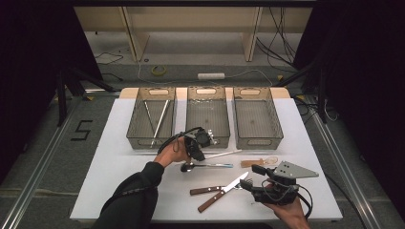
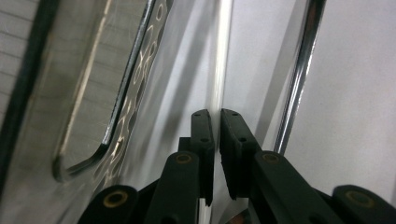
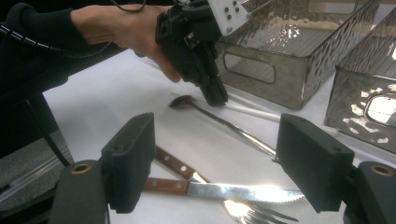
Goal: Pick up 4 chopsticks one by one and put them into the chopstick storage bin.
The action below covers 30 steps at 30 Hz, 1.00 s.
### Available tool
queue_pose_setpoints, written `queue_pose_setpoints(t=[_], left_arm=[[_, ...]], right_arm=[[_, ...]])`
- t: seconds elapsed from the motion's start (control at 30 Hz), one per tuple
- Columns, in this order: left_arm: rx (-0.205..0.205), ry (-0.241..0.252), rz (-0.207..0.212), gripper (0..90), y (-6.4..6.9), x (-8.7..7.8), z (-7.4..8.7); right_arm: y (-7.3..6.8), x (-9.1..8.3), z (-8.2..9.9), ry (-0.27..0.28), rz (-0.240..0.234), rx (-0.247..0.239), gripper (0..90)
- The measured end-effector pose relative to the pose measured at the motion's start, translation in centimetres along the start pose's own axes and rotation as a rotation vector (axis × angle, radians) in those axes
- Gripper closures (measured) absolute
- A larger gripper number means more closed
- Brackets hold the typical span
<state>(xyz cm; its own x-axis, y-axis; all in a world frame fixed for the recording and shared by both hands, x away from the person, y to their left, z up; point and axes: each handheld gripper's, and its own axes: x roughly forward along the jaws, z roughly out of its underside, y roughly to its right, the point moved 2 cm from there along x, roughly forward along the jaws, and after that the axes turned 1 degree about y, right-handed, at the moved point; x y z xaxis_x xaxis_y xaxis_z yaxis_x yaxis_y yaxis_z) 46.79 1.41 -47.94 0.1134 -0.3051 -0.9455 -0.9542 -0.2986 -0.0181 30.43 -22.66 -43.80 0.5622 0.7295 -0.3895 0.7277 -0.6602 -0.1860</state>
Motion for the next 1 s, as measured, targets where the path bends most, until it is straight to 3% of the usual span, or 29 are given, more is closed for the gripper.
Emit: queue_pose_setpoints(t=[0.2,0.5,0.73,1.0], left_arm=[[0.038,-0.005,-0.012,84.4,0.4,0.0,-0.1],[0.056,0.016,-0.030,84.6,0.5,-0.5,-0.3],[0.080,0.041,-0.047,84.8,0.8,-2.0,-0.8],[0.078,0.081,-0.045,84.8,1.3,-3.8,-1.2]], right_arm=[[0.0,0.0,0.0,0.000,0.000,0.001,29.5],[0.0,0.0,0.0,-0.002,0.000,0.003,29.5],[0.0,0.1,0.0,-0.004,0.000,0.004,29.5],[0.1,0.0,0.0,-0.003,0.001,0.004,29.5]])
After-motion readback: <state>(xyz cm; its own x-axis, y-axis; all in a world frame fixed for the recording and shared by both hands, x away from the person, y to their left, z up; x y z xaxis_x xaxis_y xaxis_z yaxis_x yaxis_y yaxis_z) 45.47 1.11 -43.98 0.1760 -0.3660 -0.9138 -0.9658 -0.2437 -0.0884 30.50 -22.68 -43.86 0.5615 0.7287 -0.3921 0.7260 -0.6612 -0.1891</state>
